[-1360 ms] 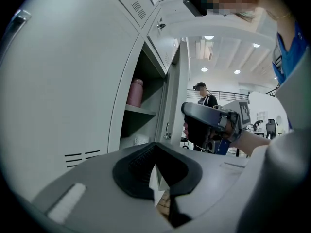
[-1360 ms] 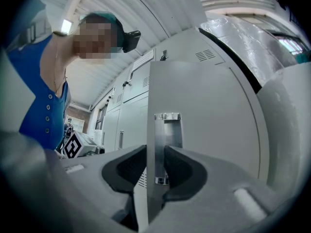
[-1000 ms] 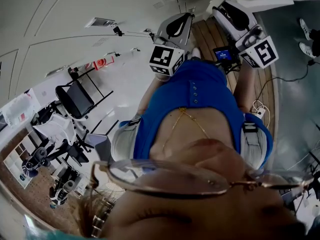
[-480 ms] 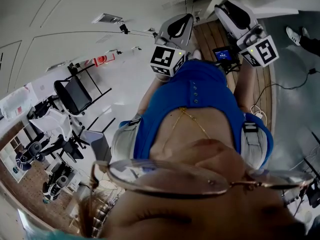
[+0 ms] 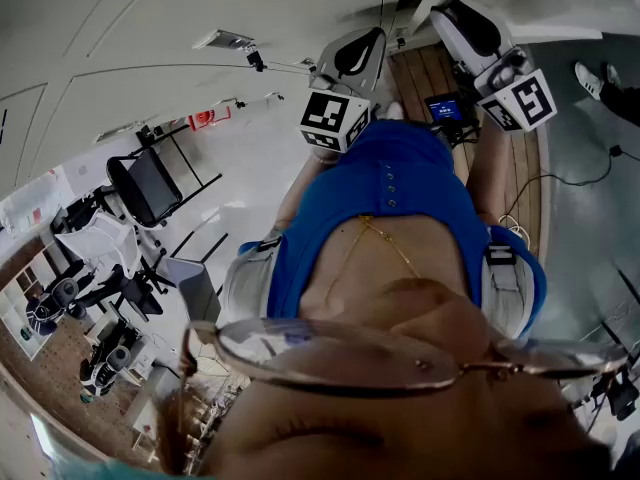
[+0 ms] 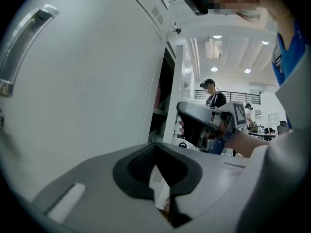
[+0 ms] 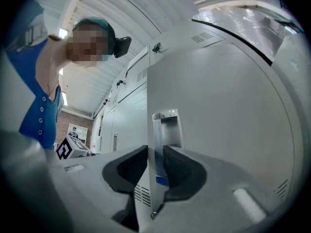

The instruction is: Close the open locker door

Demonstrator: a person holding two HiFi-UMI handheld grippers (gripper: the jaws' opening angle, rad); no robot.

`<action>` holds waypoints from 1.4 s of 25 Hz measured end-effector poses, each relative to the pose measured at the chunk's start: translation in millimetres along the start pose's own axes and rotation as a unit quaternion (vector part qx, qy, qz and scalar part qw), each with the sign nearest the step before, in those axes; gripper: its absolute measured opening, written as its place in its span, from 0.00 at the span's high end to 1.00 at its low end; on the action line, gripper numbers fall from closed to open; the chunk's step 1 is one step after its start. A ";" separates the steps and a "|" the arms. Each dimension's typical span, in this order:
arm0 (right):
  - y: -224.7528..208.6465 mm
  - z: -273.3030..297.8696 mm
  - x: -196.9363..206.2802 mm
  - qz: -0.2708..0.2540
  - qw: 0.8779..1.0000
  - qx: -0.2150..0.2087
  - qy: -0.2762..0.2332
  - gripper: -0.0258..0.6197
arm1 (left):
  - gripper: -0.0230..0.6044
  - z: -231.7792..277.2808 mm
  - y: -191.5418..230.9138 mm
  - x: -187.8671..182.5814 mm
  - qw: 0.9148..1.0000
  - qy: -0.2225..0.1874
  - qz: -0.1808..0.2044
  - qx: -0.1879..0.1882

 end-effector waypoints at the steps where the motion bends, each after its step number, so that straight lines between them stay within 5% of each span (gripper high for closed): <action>1: -0.7 1.3 0.1 0.001 1.000 -0.001 -0.001 0.80 | 0.96 0.6 1.4 -0.4 1.000 0.000 0.001 0.000; 35: -28.4 43.0 5.6 -0.028 0.999 0.044 0.009 0.87 | 0.96 35.0 19.1 -4.3 0.999 0.004 0.000 0.036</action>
Point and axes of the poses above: the fingertips, and each gripper's own axes: z forward along the fingers, y to its left, x out of its underside, the point moved 1 cm from there along -z, backward along the fingers, and after that the axes turned 4 degrees about z, right-handed, at the moved point
